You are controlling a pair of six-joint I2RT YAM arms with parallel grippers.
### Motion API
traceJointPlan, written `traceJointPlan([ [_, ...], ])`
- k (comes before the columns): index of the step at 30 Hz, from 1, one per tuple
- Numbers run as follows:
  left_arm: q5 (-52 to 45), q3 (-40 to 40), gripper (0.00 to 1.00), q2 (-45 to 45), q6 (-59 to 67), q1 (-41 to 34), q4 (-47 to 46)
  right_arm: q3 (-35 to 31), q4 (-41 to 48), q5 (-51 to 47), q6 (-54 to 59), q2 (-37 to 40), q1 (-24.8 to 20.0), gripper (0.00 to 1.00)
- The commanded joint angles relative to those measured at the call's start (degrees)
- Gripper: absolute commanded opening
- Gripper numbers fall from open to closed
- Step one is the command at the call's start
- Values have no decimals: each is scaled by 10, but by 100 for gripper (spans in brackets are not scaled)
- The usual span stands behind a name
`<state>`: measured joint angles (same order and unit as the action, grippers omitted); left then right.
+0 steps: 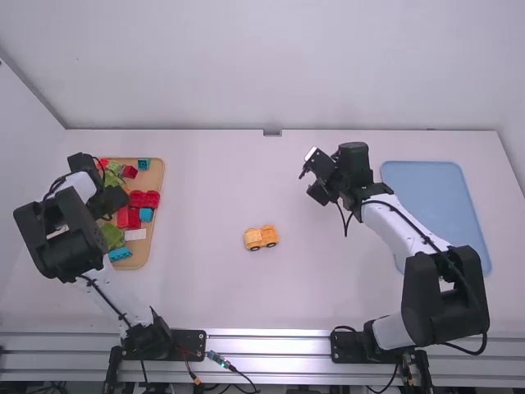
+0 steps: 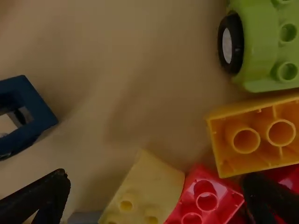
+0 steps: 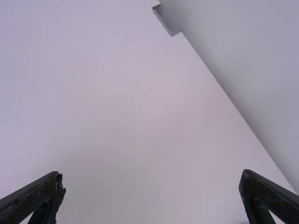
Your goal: Assemble lego blocks to make yellow taxi
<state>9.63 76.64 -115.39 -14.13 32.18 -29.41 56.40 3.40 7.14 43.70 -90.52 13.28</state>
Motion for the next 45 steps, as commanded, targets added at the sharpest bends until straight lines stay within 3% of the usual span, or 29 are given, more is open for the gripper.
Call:
traceJointPlan([
  [1, 18, 9, 95, -2, -4, 2, -11, 14, 3, 6, -2, 10, -2, 99],
  [6, 18, 30, 87, -2, -6, 9, -49, 14, 6, 5, -2, 10, -2, 99],
  [8, 12, 36, 77, -2, 5, 14, -46, 14, 6, 5, -2, 10, -2, 99],
  [13, -63, 38, 77, -2, 54, 33, -46, 14, 11, 5, -2, 10, -2, 99],
  [19, -92, 29, 69, -2, 106, 42, -46, 14, 14, 5, -1, 10, -1, 99],
  [21, -85, 28, 61, -2, 108, 38, -52, 14, 14, 5, -1, 10, -1, 99],
  [23, -87, 28, 59, -2, 108, 38, -56, 14, 14, 6, -2, 10, -2, 99],
  [25, -85, 28, 45, -2, 108, 38, -62, 14, 17, 6, -2, 10, -1, 99],
  [26, -86, 28, 44, -2, 108, 38, -64, 14, 17, 6, -2, 10, -2, 99],
  [34, -86, 28, 49, -2, 123, 38, -82, 14, 20, 5, -2, 10, -1, 99],
  [45, -27, 4, 42, -2, 139, 38, -79, 14, 20, 6, -2, 10, -2, 99],
])
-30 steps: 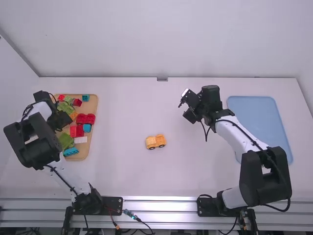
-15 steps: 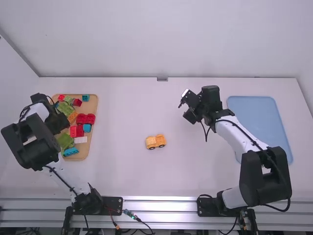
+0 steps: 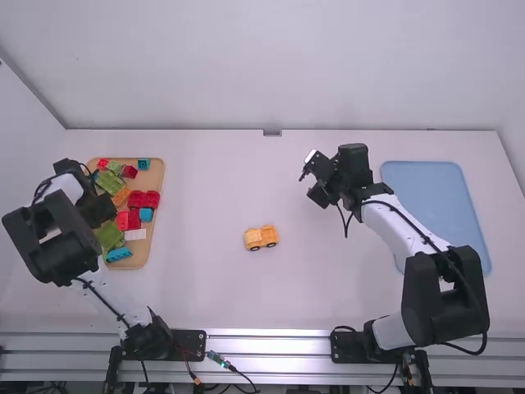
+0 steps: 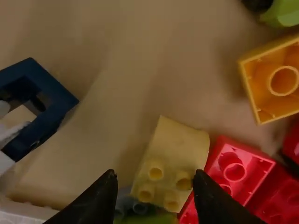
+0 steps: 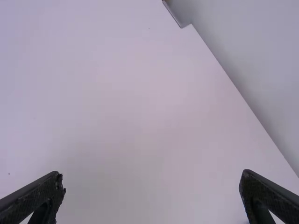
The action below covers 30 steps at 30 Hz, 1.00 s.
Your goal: Assemble lego blocks to make yellow taxi
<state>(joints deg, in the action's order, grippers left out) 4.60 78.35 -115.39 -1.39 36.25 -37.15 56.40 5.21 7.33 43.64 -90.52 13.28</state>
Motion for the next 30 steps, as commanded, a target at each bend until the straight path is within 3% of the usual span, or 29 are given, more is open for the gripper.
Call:
traceJointPlan([
  [1, 19, -20, 41, -2, 13, -2, 6, 14, 2, 4, -1, 10, -1, 99],
  [21, 17, -27, 47, -2, -20, -2, 106, 14, 17, 2, -1, 10, -1, 99],
  [26, -6, -24, 41, -2, 1, -2, 70, 14, 20, 2, -1, 10, 0, 100],
  [30, -5, -28, 47, -2, -2, -2, 57, 14, 17, 2, -1, 10, 0, 99],
])
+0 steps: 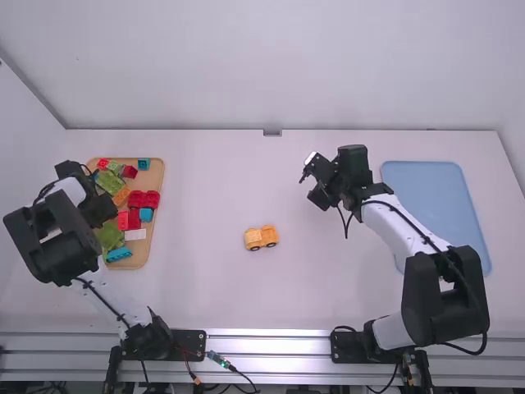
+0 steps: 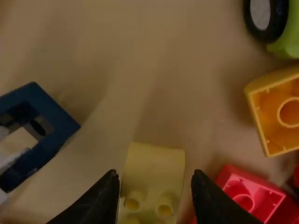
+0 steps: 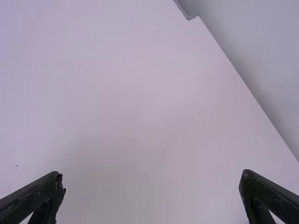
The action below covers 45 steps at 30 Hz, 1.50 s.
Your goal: Assemble lego blocks to make yellow taxi
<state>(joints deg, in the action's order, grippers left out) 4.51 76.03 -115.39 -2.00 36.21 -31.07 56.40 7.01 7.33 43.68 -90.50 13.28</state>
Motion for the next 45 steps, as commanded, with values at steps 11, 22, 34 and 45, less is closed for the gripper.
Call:
traceJointPlan([
  [11, -6, -47, 59, -2, 31, -2, 48, 14, -7, 0, -1, 10, 2, 99],
  [22, -6, -51, 45, -2, 56, -2, 40, 14, -26, 2, 3, 10, 14, 99],
  [34, -6, -55, 27, -2, 39, -1, 79, 14, -27, 1, 3, 10, 14, 99],
  [45, -37, -52, 36, -2, 27, 1, 136, 14, -19, 1, 0, 10, 14, 99],
])
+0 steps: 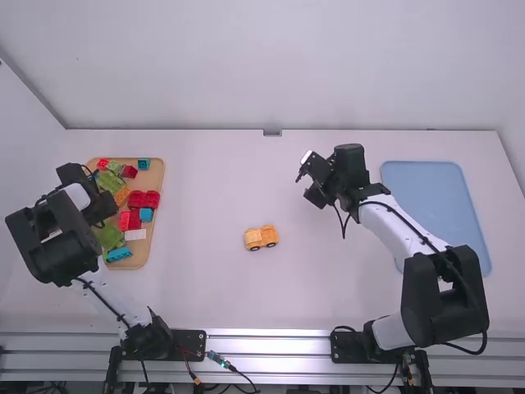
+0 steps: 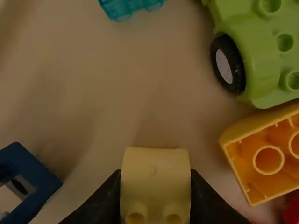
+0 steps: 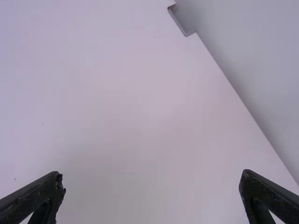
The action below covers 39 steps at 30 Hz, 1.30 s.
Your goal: Assemble lego blocks to make yellow taxi
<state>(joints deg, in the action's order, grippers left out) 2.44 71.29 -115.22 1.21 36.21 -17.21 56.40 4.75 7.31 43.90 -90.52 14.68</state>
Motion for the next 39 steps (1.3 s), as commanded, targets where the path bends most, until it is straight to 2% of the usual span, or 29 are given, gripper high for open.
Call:
traceJointPlan([
  [1, -16, -4, 38, -3, -6, 3, -1, 14, 5, 2, -1, 10, 0, 99],
  [5, -15, -4, 40, -3, -3, 2, 2, 14, 5, 1, -2, 10, 0, 99],
  [7, -14, -4, 51, -3, -4, 2, -1, 14, 5, 2, -1, 10, 0, 99],
  [11, -14, -4, 59, -3, -3, 2, -9, 14, 5, 1, -2, 10, 1, 99],
  [15, -16, -4, 56, -3, -3, 1, -24, 14, 4, 2, -2, 10, 0, 99],
  [19, -16, -4, 44, -3, -3, 3, -34, 14, 4, 2, -2, 10, 0, 99],
  [22, -16, -5, 41, -3, -4, 1, -33, 14, 4, 2, -2, 10, 1, 99],
  [24, -16, -5, 32, -3, -5, 3, -34, 14, 4, 2, -2, 10, 0, 99],
  [27, -16, -5, 25, -3, -5, 0, -39, 14, 5, 2, -2, 10, 1, 99],
  [30, -16, -5, 24, -3, -5, 0, -37, 14, 4, 2, -1, 10, 0, 99],
  [34, -16, 5, 34, -3, -7, 1, -36, 14, 3, 2, -1, 10, 0, 99],
  [39, -16, 57, 27, -3, -21, -2, -81, 14, 5, 2, -2, 10, 0, 99],
])
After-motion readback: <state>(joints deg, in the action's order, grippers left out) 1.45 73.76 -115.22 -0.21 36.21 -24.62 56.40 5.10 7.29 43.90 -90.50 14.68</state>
